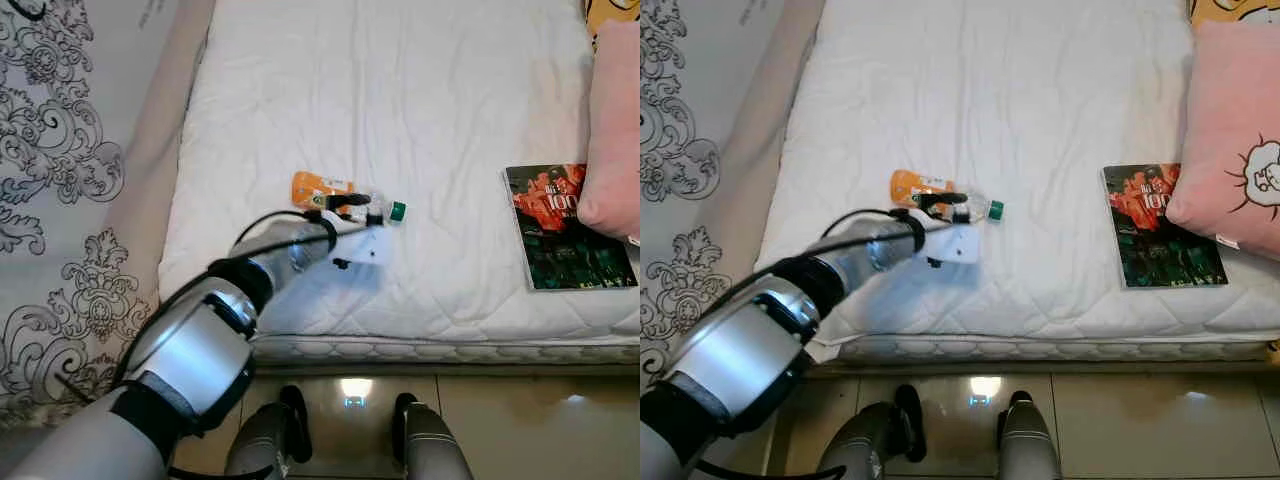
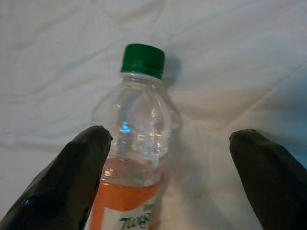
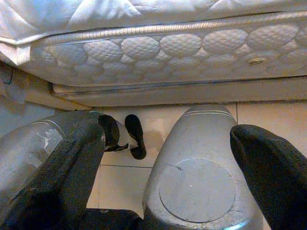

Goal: Clean up the room

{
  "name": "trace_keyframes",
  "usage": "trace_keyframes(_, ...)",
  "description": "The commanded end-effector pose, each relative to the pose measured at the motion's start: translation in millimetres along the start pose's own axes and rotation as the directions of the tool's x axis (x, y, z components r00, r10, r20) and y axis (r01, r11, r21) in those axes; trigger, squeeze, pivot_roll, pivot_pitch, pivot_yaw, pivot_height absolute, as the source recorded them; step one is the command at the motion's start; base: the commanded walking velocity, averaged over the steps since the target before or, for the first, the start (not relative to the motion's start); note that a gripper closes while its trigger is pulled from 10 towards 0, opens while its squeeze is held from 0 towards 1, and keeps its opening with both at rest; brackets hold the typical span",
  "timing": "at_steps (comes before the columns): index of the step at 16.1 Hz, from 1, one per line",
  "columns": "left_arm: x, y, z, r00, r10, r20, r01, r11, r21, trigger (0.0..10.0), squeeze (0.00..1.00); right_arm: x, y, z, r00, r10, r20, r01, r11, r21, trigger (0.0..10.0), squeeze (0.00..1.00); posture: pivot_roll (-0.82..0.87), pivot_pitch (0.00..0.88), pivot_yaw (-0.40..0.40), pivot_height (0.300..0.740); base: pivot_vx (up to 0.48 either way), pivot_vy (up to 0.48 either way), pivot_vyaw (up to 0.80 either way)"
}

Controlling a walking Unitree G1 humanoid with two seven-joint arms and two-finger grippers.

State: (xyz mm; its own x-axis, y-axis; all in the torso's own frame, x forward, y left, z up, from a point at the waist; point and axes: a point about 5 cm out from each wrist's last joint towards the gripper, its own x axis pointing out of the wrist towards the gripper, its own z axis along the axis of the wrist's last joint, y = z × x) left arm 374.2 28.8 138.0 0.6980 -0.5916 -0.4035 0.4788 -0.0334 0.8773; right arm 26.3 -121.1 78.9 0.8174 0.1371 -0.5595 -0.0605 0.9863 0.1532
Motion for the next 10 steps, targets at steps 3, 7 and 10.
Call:
trace_keyframes(3, 1.0, 6.4, -5, 0.992, 0.091, -0.085, -0.087, 0.995, 0.047, 10.0, 0.00, -6.0, 5.5, -8, 0.999, 0.002, -0.037, -0.001, 1.000, 0.009, 10.0, 0.00, -0.33, 0.275, 0.137, 0.740, 0.000, 0.000, 0.00)
trace_keyframes(7, 0.1, 14.0, -8, 0.985, 0.123, -0.120, -0.115, 0.991, 0.069, 10.0, 0.00, -9.3, 9.0, -11, 0.999, 0.003, -0.047, -0.002, 1.000, 0.012, 10.0, 0.00, -0.33, 0.280, 0.143, 0.740, 0.000, 0.000, 0.00)
trace_keyframes(10, 0.9, 3.9, -12, 0.983, 0.084, -0.164, -0.074, 0.995, 0.067, 10.0, 0.00, -11.6, 11.2, -10, 0.999, 0.003, -0.047, -0.002, 1.000, 0.013, 10.0, 0.00, -0.34, 0.293, 0.144, 0.740, 0.000, 0.000, 0.00)
